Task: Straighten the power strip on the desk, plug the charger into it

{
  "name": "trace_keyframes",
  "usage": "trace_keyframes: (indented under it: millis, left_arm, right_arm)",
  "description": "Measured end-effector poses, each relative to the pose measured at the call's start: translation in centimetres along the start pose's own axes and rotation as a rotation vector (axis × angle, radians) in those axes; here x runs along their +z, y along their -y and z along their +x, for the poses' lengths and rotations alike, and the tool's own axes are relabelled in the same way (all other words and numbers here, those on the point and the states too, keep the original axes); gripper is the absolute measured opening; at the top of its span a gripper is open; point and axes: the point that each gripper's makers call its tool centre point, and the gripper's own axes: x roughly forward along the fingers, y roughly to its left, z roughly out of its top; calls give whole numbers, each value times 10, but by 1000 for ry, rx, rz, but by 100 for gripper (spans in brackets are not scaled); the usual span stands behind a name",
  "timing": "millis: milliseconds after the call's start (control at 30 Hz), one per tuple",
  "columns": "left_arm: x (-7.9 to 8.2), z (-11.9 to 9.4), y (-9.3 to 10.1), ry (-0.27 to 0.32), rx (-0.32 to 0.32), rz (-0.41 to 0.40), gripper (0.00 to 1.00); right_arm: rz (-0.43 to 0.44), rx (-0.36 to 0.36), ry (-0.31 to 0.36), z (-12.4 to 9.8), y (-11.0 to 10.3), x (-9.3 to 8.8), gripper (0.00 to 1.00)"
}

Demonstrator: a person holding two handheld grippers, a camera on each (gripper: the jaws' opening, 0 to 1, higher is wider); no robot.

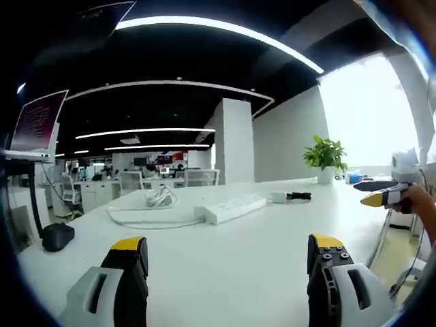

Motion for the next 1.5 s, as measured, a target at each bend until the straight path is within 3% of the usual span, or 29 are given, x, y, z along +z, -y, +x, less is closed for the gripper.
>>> trace_keyframes:
  millis: [200,300,500,633,667,733,800,867,967,1133,1333,1500]
  left_arm:
    - [5,6,1,-17,-10,34,99]
    - [18,10,0,27,-32,6,99]
    - [25,18,-2,9,-61,-60,99]
    - [35,23,8,51,-120,-137,99]
    - [33,24,12,45,-149,-115,99]
    - [27,27,11,-2,-134,-108,99]
    - [19,30,11,-55,-138,-48,99]
    - [18,33,9,-73,-132,-15,99]
    - [25,38,11,-46,-155,7,99]
    - [39,46,15,-3,-204,-41,99]
    - [42,59,12,-8,-208,15,99]
    - [38,66,17,-39,-256,-38,99]
  right_arm:
    - [-62,38,32,12,-6,12,95]
    - [-72,81,50,18,-9,20,87]
    - [-77,95,35,29,-5,23,93]
    - [-94,100,40,36,-3,26,93]
    - [-95,99,44,37,-3,27,94]
    - [-91,107,43,41,-1,29,94]
    - [-81,114,40,43,0,30,95]
    - [-74,118,41,47,2,32,95]
    - [-62,124,55,53,6,35,98]
    - [-79,155,16,67,5,31,100]
    - [-81,189,17,79,2,34,100]
    - [-73,202,33,88,1,40,100]
